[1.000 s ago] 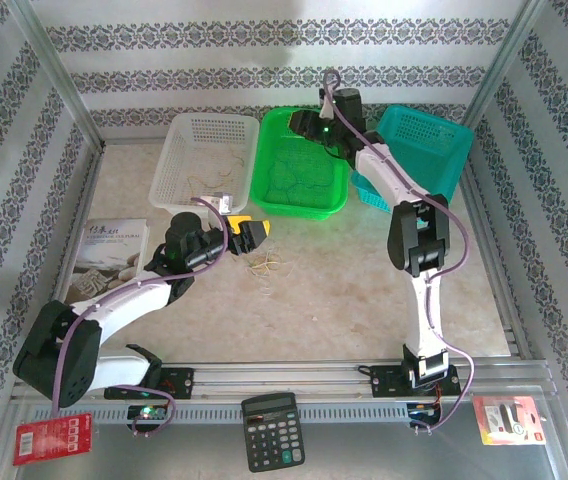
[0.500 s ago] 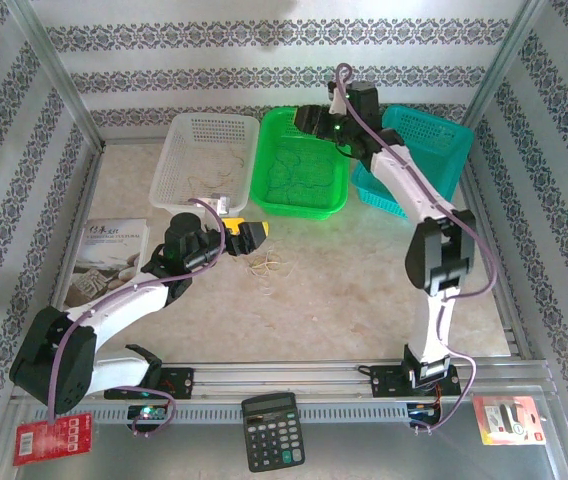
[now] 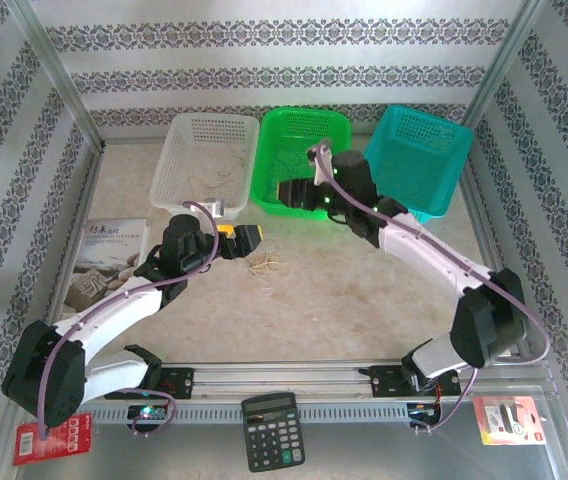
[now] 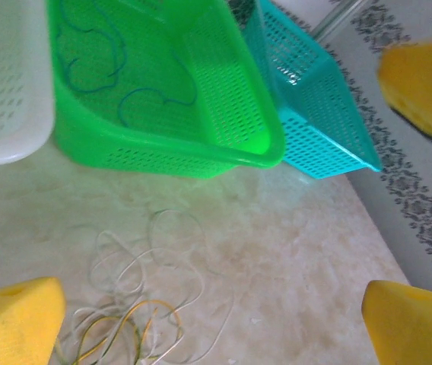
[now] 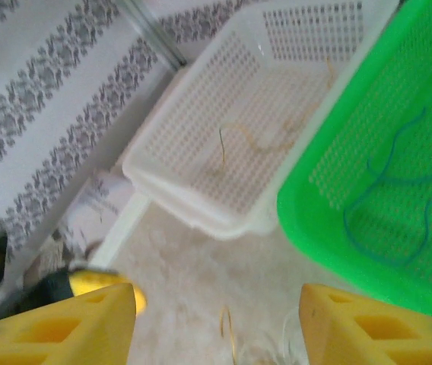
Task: Untangle the cables
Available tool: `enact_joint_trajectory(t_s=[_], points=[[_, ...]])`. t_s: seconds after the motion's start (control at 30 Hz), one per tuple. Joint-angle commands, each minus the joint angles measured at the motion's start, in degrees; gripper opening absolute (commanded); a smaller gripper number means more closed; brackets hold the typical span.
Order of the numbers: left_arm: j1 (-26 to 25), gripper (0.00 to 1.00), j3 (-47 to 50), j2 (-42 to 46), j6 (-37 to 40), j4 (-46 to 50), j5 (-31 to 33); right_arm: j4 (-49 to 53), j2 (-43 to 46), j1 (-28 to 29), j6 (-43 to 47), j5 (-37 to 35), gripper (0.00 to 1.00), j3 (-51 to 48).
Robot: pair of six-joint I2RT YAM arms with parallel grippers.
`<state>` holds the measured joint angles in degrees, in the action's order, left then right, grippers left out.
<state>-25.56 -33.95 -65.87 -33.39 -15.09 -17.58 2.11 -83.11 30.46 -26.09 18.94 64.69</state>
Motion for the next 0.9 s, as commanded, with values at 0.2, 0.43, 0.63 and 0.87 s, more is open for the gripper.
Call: enact_joint_trajectory(t_s=[0.2,0.43,0.63,0.87], points=[[-0.5,1.0,-5.1,0.4,-8.0,20.0,13.4,-9.5,8.1,6.3,-1.9,-9.1,0.59,-20.9],[-0.4,1.0,-4.1,-0.6,-14.4,21.6,17.2,-7.9,2.7,11.9,1.7,-9.9,0.58,-18.8],[2.8,1.0,-2.6,1.6,-15.4,22.8,18.5,-4.3,-7.5,14.3,5.5,-7.5,0.56,-9.0],[12.8,1.0,-2.2,4.2,-14.6,23.2,11.4,-0.2,-19.4,15.6,8.5,-6.1,0.51,1.5]])
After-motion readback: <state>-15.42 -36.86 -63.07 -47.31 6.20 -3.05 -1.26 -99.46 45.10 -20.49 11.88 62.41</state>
